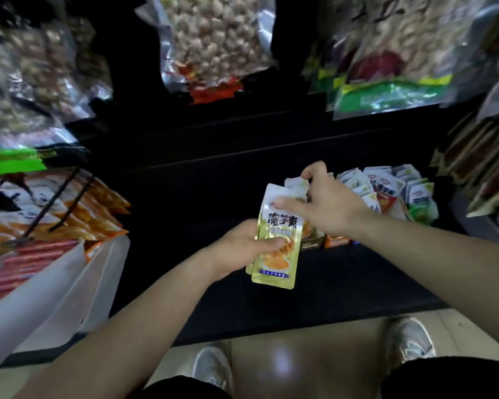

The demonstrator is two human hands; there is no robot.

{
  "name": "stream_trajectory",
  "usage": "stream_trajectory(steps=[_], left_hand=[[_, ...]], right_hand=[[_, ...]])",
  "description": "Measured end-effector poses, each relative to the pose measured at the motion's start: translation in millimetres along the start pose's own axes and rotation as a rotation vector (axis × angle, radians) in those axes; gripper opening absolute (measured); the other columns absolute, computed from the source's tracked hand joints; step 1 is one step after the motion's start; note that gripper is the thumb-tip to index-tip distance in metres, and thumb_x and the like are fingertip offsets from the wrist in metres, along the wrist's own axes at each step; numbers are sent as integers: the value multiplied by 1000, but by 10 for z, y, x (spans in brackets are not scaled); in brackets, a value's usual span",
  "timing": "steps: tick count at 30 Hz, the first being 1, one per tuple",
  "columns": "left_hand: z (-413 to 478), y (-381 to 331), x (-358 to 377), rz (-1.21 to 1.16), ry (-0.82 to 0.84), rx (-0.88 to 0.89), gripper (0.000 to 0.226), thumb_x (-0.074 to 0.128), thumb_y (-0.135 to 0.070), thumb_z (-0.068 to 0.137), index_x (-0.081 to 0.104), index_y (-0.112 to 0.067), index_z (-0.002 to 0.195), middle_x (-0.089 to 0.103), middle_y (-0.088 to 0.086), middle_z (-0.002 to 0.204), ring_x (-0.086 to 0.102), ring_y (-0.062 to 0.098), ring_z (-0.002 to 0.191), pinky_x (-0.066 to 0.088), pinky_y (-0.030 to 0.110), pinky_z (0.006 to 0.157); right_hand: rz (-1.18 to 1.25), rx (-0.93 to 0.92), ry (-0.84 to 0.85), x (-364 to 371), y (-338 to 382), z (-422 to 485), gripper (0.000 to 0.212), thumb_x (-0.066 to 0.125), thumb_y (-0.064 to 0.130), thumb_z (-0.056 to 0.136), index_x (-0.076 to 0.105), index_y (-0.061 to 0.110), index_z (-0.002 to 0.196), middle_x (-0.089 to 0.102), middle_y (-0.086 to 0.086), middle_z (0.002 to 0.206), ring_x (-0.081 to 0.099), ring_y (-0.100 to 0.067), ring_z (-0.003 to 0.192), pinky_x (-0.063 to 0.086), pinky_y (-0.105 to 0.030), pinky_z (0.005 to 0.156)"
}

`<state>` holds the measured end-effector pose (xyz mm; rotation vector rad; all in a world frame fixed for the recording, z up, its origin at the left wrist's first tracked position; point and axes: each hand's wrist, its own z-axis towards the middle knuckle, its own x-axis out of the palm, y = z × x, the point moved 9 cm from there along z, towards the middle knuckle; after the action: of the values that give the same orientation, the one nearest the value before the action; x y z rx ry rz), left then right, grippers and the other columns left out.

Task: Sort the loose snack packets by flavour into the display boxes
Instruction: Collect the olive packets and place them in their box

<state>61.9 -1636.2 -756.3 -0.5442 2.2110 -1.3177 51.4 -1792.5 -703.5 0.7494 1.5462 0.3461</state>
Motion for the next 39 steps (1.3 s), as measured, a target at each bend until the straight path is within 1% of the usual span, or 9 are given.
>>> stream_trajectory(steps=[2, 5, 10, 14, 16, 26, 29, 33, 39], left_hand=[[221, 162, 15, 13, -66, -49, 14, 66, -21, 96, 69, -24, 109, 77, -5, 103, 74, 13, 95, 58, 34, 89], [605, 502, -78, 28, -230, -135, 27, 74, -21, 90, 67, -22, 116, 76, -3, 106, 75, 9, 87, 60, 32, 83], [1259, 776, -104, -94, -384, -162, 30, 77, -15, 87, 64, -26, 111, 73, -4, 105, 72, 9, 84, 56, 22, 66], [1712, 685, -76, -178, -463, -112, 25, 80, -14, 84, 66, -25, 102, 74, -3, 105, 72, 11, 89, 57, 26, 74], [1872, 620, -59, -191, -501, -80, 23, 80, -15, 84, 66, -26, 97, 74, -6, 101, 70, 5, 86, 53, 20, 68], [2082, 697, 66, 164, -643, -50, 24, 80, -31, 83, 65, -27, 100, 73, -9, 103, 70, 12, 91, 60, 38, 79], [2051, 622, 65, 220, -614, -9, 35, 81, -30, 81, 66, -29, 113, 66, -18, 101, 66, 9, 93, 57, 32, 81], [1801, 518, -125, 308, -639, 106, 54, 79, -30, 84, 56, -31, 133, 59, -23, 120, 60, 3, 96, 49, 18, 76], [1492, 792, -428, 316, -635, 40, 44, 72, -25, 89, 59, -31, 131, 60, -20, 127, 61, 0, 98, 43, 10, 74]], right_hand=[[79, 127, 221, 153, -375, 63, 73, 37, 72, 94, 29, 22, 145, 66, 1, 103, 65, -17, 90, 47, -36, 83], [-46, 169, 418, 233, -834, 122, 59, 31, 64, 100, 46, 20, 135, 69, -1, 104, 67, -19, 91, 48, -33, 81], [-79, 182, 485, 427, -1662, 96, 25, 47, 33, 104, 58, 12, 111, 69, -10, 101, 64, -19, 79, 49, -31, 72], [48, 240, 413, 617, -2224, 85, 11, 52, 20, 99, 60, 14, 99, 69, -7, 92, 62, -17, 69, 50, -29, 67], [125, 258, 346, 686, -2350, 106, 9, 54, 18, 98, 62, 15, 98, 70, -7, 88, 60, -14, 67, 50, -26, 65], [167, 173, 224, 1006, -2178, 337, 13, 56, 25, 98, 67, 24, 90, 71, 3, 84, 66, -16, 78, 57, -41, 81], [104, 144, 172, 1040, -2108, 416, 11, 56, 27, 97, 66, 27, 103, 67, 6, 104, 64, -15, 94, 55, -38, 87], [-39, 10, 83, 1041, -1881, 551, 36, 54, 26, 97, 54, 25, 133, 47, 9, 133, 59, -16, 100, 52, -38, 90], [-307, 6, 357, 1575, -1796, 673, 54, 56, 32, 96, 40, 21, 147, 38, -5, 147, 52, -33, 127, 50, -48, 98]])
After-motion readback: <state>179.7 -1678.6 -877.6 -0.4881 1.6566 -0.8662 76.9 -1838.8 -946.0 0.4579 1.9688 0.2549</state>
